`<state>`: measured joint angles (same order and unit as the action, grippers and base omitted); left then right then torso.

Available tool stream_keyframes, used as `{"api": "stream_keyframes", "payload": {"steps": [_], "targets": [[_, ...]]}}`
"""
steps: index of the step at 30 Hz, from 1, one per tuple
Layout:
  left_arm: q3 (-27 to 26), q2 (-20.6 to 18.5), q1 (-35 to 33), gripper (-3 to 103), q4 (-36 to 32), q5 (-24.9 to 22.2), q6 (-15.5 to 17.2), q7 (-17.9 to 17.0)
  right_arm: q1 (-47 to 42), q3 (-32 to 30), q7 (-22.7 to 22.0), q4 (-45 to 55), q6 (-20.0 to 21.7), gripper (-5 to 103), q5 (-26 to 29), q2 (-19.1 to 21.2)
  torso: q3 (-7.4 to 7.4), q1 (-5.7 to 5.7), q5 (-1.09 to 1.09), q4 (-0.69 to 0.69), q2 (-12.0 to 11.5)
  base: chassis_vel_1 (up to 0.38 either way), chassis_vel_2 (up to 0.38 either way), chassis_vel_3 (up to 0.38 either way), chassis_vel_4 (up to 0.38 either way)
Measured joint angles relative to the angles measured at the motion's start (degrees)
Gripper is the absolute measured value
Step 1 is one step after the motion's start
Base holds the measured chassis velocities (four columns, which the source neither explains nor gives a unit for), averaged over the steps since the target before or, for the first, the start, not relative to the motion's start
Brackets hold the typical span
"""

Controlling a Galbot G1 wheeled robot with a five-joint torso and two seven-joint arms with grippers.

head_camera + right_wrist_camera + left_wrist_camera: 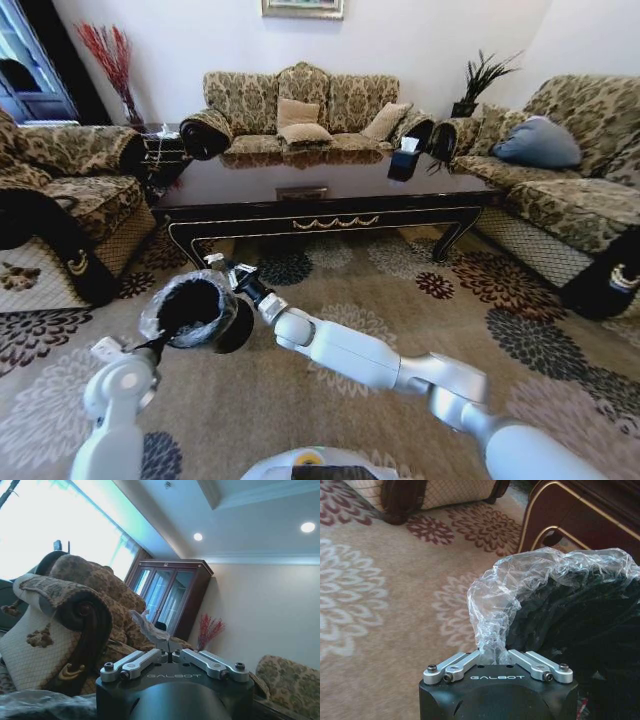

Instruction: Move to the front of the table and pick up the trash from the floor, then place it into the trash bin.

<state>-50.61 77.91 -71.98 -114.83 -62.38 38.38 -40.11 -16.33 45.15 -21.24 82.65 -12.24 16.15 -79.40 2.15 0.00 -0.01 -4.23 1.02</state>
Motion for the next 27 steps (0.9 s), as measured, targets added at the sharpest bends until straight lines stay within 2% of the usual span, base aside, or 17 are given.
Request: {"api": "stream_keyframes", "payload": {"steps": [12,16,19,22,26,27], "targets": [[2.74,0.03,4.13,2,2.19,-0.23,-0.86,0.85,2.21,3.17,1.66,-4.97,-2.61,0,-5.35,-2.36,0.0,0.0,0.01,-0.01,0.0,0.0,0.0,0.0,0.0],[3.17,-0.06,4.57,2,1.75,-0.81,-0.87,0.96,3.64,3.28,3.21,-8.37,-3.9,0,-10.97,-3.04,0.0,0.0,0.01,-0.01,0.01,0.0,0.0,0.0,0.0],[3.16,-0.34,4.62,2,1.74,-1.0,-0.87,0.96,4.37,3.21,3.41,-9.0,-3.86,11,-13.15,-3.05,0.0,0.0,0.01,-0.01,0.01,0.0,0.0,0.0,0.0],[3.0,-0.71,4.54,2,1.72,-1.18,-0.87,1.03,5.14,3.07,3.73,-9.37,-3.81,16,-15.56,-2.91,-0.01,0.0,0.01,-0.01,0.01,0.0,0.0,0.0,0.0],[2.71,-1.04,4.03,2,1.41,-1.27,-0.87,1.24,6.18,2.61,4.12,-10.21,-4.8,37,-24.0,-2.52,0.0,0.0,0.01,-0.01,0.01,0.0,0.0,0.0,0.0],[2.65,-1.07,3.9,2,1.34,-1.28,-0.87,1.28,6.35,2.42,4.12,-10.35,-5.28,37,-26.61,-2.37,0.0,0.0,0.01,-0.01,0.01,0.0,0.0,0.0,0.0]]}}
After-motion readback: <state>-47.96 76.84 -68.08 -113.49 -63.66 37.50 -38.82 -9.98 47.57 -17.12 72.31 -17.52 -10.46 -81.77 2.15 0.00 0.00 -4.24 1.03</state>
